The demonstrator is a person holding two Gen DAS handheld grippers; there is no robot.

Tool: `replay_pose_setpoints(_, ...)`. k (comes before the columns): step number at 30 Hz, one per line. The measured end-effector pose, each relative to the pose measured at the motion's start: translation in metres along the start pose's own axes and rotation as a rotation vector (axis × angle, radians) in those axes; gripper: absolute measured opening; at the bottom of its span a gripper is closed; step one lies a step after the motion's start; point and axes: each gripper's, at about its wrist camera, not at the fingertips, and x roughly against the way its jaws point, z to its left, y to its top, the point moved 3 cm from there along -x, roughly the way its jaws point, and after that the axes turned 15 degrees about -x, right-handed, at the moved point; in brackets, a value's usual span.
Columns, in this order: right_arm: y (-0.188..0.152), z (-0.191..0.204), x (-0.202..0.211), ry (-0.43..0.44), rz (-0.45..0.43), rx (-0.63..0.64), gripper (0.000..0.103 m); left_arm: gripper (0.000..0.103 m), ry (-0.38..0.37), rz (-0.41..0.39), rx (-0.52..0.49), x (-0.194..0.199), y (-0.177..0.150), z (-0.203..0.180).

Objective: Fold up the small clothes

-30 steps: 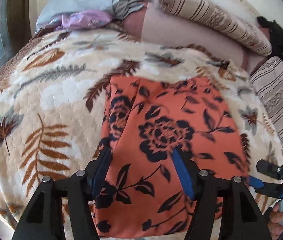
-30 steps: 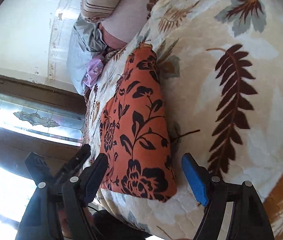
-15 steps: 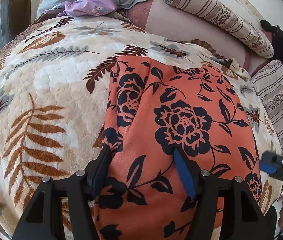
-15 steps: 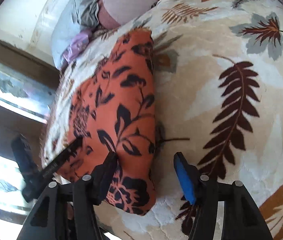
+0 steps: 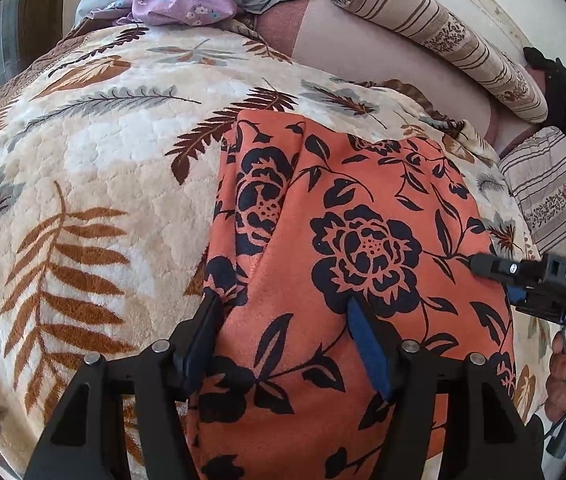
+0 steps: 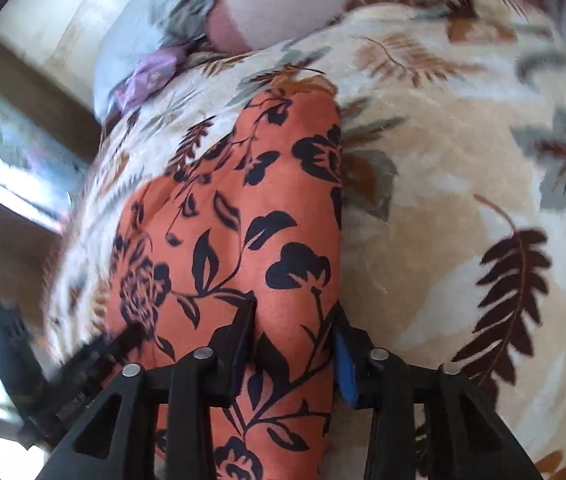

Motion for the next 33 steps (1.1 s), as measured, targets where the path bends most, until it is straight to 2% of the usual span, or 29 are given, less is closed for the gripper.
replay_pose_setpoints(3, 0.019, -0.002, 0.003, 0.114, -0.031, -0.099, 0.082, 0.067, -0.009, -0.001, 0.008, -0.001, 0.0, 0.002)
replay_pose_setpoints(4, 0.025, -0.003, -0.001, 0.144, -0.03, -0.124, 0.083, 0.067, -0.008, -0.003, 0.008, -0.001, 0.0, 0.001)
replay_pose_setpoints(5, 0.03, -0.004, -0.012, 0.123, -0.009, -0.122, 0.082, 0.067, -0.005, -0.004, 0.005, -0.001, 0.001, 0.001)
replay_pose_setpoints(7, 0.029, -0.002, -0.027, -0.026, -0.015, -0.026, 0.055, 0.068, -0.006, -0.011, -0.001, -0.002, 0.001, -0.001)
replay_pose_setpoints(11, 0.006, 0.007, 0.0, -0.049, -0.107, 0.03, 0.057, 0.068, -0.003, -0.026, 0.004, 0.0, -0.002, 0.0)
replay_pose_setpoints(13, -0.009, 0.006, 0.018, -0.046, -0.142, 0.055, 0.079, 0.068, 0.006, -0.027, 0.006, 0.0, -0.002, -0.001)
replay_pose_setpoints(18, -0.049, -0.011, 0.054, -0.046, -0.174, 0.121, 0.079, 0.068, 0.022, -0.04, 0.0, 0.002, -0.004, -0.003)
replay_pose_setpoints(20, -0.058, -0.018, 0.066, -0.041, -0.182, 0.133, 0.079, 0.068, 0.011, -0.051, 0.03, 0.008, -0.005, -0.001)
replay_pose_setpoints(21, -0.063, -0.018, 0.071, -0.04, -0.189, 0.14, 0.079, 0.068, -0.007, -0.075, 0.064, 0.015, -0.005, 0.002)
replay_pose_setpoints(23, -0.068, -0.014, 0.078, -0.027, -0.204, 0.161, 0.079, 0.068, -0.057, -0.177, 0.134, 0.038, -0.004, 0.011)
replay_pose_setpoints(25, -0.074, -0.011, 0.08, -0.029, -0.205, 0.2, 0.079, 0.068, -0.054, -0.234, 0.185, 0.053, -0.006, 0.024)
replay_pose_setpoints(26, -0.077, -0.009, 0.078, -0.033, -0.201, 0.216, 0.079, 0.068, -0.045, -0.216, 0.214, 0.051, -0.008, 0.031)
replay_pose_setpoints(27, -0.081, -0.01, 0.076, -0.035, -0.191, 0.22, 0.079, 0.067, -0.048, -0.156, 0.243, 0.042, -0.012, 0.037)
replay_pose_setpoints(28, -0.085, -0.012, 0.074, -0.037, -0.177, 0.217, 0.079, 0.043, -0.068, -0.075, 0.273, 0.028, -0.019, 0.044)
replay_pose_setpoints(29, -0.085, -0.013, 0.07, -0.039, -0.162, 0.208, 0.079, 0.033, -0.128, 0.001, 0.309, 0.013, -0.027, 0.049)
replay_pose_setpoints(30, -0.086, -0.015, 0.067, -0.04, -0.151, 0.197, 0.079, 0.032, -0.204, 0.006, 0.375, 0.007, -0.034, 0.055)
replay_pose_setpoints(31, -0.086, -0.016, 0.065, -0.038, -0.146, 0.188, 0.079, 0.032, -0.232, -0.008, 0.414, 0.01, -0.035, 0.061)
replay_pose_setpoints(33, -0.083, -0.016, 0.065, -0.029, -0.147, 0.18, 0.079, 0.033, -0.222, -0.049, 0.418, 0.021, -0.033, 0.066)
